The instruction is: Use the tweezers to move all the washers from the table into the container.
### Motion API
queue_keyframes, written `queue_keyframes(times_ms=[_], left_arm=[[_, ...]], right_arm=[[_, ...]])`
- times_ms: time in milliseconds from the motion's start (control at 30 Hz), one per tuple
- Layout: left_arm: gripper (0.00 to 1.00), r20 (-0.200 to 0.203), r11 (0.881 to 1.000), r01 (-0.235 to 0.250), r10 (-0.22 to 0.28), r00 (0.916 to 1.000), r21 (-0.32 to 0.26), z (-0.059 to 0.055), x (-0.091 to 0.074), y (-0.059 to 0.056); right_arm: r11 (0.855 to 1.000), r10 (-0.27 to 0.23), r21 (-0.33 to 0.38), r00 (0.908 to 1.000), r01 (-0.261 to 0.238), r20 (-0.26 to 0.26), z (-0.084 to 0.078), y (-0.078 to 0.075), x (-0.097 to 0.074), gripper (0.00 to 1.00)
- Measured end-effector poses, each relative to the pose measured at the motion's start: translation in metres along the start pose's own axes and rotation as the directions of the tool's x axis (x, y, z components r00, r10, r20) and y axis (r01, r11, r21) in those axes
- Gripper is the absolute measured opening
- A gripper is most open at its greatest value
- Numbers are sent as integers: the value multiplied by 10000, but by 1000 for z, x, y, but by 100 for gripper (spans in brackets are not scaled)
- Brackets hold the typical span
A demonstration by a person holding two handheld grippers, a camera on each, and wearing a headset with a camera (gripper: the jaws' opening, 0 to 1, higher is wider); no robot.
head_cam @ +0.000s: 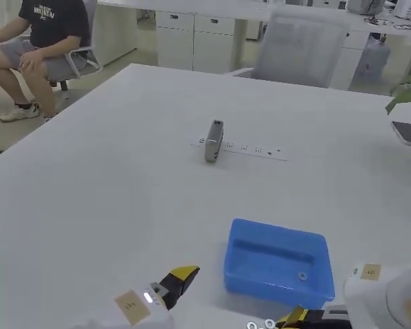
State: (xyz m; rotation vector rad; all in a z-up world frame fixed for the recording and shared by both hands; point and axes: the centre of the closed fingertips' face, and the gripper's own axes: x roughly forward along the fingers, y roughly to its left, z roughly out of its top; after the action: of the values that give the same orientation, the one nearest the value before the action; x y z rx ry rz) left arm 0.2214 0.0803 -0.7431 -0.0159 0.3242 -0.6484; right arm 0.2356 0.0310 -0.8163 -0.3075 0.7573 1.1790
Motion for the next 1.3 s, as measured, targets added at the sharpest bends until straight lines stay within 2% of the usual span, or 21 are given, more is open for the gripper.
queue_keyframes(times_ms=[133,300,467,567,633,967,1100,1233,1300], left_arm=[[85,-2,10000,-8,8,10000,31,0,0,0],[85,-58,10000,-6,7,10000,48,-1,0,0],[85,-139,10000,3,-2,9999,80,-3,0,0],[85,-120,10000,-21,22,9999,76,-3,0,0],[85,-122,10000,-40,41,9999,28,-3,0,1],[85,4,9999,-119,119,9999,-8,-1,0,3],[85,78,9997,-200,201,9998,-156,0,-1,5],[85,-1,9991,-371,371,9993,-199,-1,-1,8],[84,101,9987,-458,460,9989,-210,1,-2,10]], right_arm=[[9996,-54,-274,10000,54,-4,0,6,2,4],[9892,-322,-1428,9995,319,6,-1,13,3,3],[9857,-533,-1585,9983,565,240,-2,16,4,3],[9741,-649,-2150,9974,703,318,-2,19,5,3],[9711,-726,-2256,9968,781,325,-3,20,5,3],[9792,-914,-1775,9948,979,446,-5,14,5,3],[9886,-904,-1164,9948,953,469,-7,10,2,3],[9898,-997,-968,9937,1043,510,-8,8,1,3],[9895,-1043,-954,9932,1088,511,-7,8,1,3]])
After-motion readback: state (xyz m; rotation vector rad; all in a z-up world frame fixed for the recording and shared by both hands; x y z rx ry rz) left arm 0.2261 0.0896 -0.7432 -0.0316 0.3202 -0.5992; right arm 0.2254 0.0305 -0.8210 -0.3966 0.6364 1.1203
